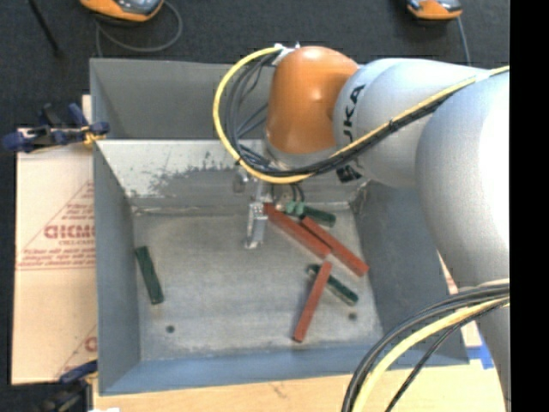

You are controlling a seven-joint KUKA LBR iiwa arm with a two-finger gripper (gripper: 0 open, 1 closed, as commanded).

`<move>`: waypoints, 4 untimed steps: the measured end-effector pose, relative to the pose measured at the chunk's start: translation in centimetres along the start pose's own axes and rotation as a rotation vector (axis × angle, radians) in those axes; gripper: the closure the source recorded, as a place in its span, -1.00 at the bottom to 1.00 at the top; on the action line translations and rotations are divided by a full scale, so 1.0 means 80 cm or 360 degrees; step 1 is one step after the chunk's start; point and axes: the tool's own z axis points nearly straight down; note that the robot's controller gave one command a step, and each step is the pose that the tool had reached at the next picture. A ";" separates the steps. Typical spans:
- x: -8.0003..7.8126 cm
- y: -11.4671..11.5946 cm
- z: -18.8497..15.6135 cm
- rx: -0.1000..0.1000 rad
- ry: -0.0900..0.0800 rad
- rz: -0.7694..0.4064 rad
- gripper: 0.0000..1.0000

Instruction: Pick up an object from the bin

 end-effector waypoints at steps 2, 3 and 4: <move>0.007 -0.149 0.084 0.0001 -0.0002 -0.0311 -1.00; 0.005 -0.147 0.080 0.0000 -0.0013 -0.0311 1.00; 0.039 -0.203 0.077 0.0005 -0.0003 -0.0395 1.00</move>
Offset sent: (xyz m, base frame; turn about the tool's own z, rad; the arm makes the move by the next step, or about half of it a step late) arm -0.0036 -0.0833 -0.0511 -0.2620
